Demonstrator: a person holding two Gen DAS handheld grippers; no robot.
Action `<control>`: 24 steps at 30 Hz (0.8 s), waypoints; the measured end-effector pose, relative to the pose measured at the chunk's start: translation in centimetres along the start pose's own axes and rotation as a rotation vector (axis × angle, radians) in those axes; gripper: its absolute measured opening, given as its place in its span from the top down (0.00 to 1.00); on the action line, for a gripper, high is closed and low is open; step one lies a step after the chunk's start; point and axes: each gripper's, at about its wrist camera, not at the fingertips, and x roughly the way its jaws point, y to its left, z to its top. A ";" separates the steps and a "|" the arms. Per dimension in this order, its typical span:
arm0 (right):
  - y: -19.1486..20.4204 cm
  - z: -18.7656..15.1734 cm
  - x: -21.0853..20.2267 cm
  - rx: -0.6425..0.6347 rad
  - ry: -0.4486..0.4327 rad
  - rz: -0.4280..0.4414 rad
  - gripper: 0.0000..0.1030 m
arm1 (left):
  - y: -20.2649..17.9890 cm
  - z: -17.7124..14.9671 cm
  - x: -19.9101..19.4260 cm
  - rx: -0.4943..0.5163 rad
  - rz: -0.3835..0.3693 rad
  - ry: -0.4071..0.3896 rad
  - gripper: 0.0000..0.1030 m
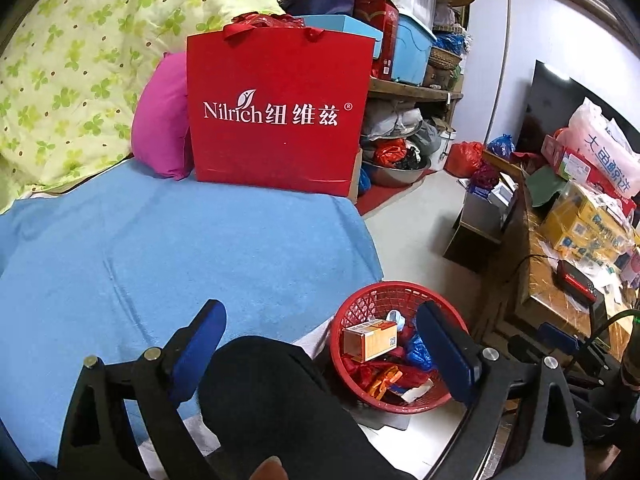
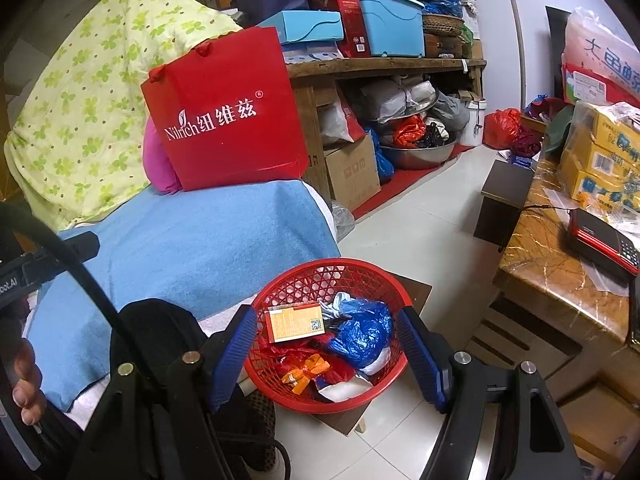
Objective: Collect trash
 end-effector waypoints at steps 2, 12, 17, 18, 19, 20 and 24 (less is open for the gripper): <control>0.1 0.0 0.0 -0.002 0.003 0.000 0.27 | 0.0 -0.1 -0.1 0.008 0.001 -0.003 0.07; 0.4 -0.1 -0.2 -0.011 0.001 -0.008 0.27 | -0.4 -0.3 0.0 0.019 -0.008 0.002 0.07; 0.6 -0.1 -0.1 -0.015 0.005 -0.011 0.27 | -0.6 -0.5 0.3 0.026 -0.013 0.014 0.07; 0.6 -0.1 0.0 -0.015 0.007 -0.011 0.27 | -0.7 -0.6 0.3 0.026 -0.012 0.015 0.07; 0.6 -0.1 0.1 -0.015 0.010 -0.011 0.27 | -0.7 -0.6 0.4 0.027 -0.012 0.017 0.07; 0.6 -0.2 0.1 -0.015 0.011 -0.010 0.27 | -0.8 -0.7 0.4 0.028 -0.012 0.017 0.07; 0.6 -0.3 0.2 -0.011 0.014 -0.011 0.27 | -0.9 -0.6 0.4 0.031 -0.008 0.018 0.07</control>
